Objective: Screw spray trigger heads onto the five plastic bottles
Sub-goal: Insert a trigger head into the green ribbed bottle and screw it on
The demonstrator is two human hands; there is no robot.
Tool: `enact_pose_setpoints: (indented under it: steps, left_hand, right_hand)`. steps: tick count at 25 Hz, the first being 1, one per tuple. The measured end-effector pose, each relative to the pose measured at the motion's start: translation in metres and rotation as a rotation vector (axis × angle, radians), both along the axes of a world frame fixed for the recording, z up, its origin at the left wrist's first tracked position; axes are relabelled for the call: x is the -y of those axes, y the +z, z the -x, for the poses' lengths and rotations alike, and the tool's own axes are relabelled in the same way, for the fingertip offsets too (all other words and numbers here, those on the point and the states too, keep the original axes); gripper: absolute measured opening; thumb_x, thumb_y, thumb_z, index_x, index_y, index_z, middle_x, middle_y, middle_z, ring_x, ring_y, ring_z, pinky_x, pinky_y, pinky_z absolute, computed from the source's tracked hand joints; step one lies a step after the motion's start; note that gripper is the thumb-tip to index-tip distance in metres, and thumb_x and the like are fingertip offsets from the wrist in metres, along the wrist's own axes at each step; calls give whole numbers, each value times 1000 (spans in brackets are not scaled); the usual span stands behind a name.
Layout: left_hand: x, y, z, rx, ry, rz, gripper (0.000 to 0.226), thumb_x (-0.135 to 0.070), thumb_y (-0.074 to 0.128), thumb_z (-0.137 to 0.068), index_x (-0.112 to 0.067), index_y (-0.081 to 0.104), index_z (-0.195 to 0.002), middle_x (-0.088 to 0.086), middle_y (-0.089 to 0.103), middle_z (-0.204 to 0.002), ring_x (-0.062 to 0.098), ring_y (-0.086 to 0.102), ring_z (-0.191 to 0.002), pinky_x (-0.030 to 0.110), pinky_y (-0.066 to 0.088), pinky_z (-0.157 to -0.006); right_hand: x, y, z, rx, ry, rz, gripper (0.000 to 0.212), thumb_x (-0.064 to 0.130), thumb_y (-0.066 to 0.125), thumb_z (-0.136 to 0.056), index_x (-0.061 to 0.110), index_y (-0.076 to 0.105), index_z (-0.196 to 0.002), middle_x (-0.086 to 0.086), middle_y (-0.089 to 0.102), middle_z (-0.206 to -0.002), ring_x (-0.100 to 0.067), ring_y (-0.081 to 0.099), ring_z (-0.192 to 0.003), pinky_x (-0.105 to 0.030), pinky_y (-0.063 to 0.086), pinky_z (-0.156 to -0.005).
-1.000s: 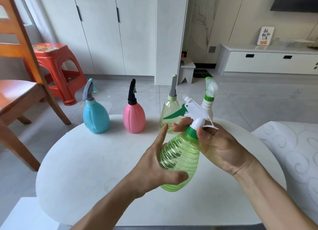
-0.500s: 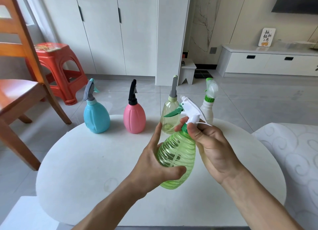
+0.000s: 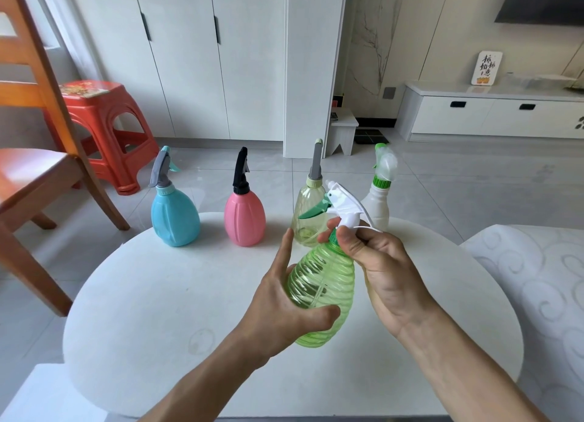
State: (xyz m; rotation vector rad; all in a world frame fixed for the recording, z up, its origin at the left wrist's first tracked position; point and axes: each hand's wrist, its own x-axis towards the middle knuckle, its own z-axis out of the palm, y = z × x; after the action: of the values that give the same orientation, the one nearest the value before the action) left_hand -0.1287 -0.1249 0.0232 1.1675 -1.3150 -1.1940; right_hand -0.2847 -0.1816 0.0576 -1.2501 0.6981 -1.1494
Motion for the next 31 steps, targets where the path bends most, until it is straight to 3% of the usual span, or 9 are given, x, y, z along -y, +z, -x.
enact_pose_setpoints:
  steps: [4, 9, 15, 20, 23, 27, 31]
  left_hand:
    - [2, -2, -5, 61, 1, 16, 127, -23, 82, -55, -46, 4, -153, -7, 72, -112, 11, 69, -104, 22, 55, -87]
    - [1, -6, -6, 60, -16, 9, 127, -26, 82, -55, -43, 3, -154, -4, 70, -118, 11, 67, -110, 20, 52, -89]
    - [4, -11, -8, 86, -10, 23, 130, -28, 82, -56, -44, -1, -154, -4, 70, -119, 14, 66, -113, 33, 52, -100]
    - [8, -17, -6, 90, -18, -4, 130, -29, 84, -57, -44, -1, -154, -15, 69, -119, 6, 65, -113, 15, 51, -87]
    - [10, -17, -4, 75, -21, -11, 128, -40, 90, -54, -59, 3, -147, -31, 56, -131, -8, 55, -119, 13, 51, -83]
    - [11, -20, -10, 147, 82, -29, 118, -60, 86, -56, -61, 9, -146, -35, 40, -140, -15, 43, -125, 26, 43, -98]
    - [14, -29, -16, 176, 162, -71, 87, -41, 83, -76, -54, 29, -143, -26, 48, -137, -11, 47, -121, 30, 43, -99]
  right_hand:
    - [-2, 0, -1, -67, -50, 56, 32, 32, 71, -82, 4, 75, -98, -4, 79, -94, -10, 71, -97, -17, 50, -83]
    - [-5, -4, -7, -164, -183, 114, 25, 34, 73, -80, 12, 78, -91, -4, 79, -91, -17, 72, -96, -27, 54, -89]
    - [-9, -5, -11, -239, -264, 114, 27, 39, 72, -81, 15, 78, -92, 1, 79, -88, -16, 73, -93, -38, 55, -91]
    - [-8, -3, -6, -222, -241, 90, 25, 36, 76, -81, 13, 79, -91, 0, 80, -88, -16, 74, -90, -29, 55, -86]
    - [6, 8, 12, -172, -159, 40, 23, 22, 78, -79, 3, 76, -92, -4, 77, -89, -12, 70, -82, -21, 53, -80]
    - [42, 28, 76, -162, -437, 15, 9, 15, 81, -78, 11, 79, -86, 0, 76, -79, -10, 67, -72, -23, 53, -70]
    - [85, 20, 125, -408, -784, 137, 13, 31, 80, -73, 20, 73, -73, 3, 64, -68, -12, 54, -64, -28, 44, -63]
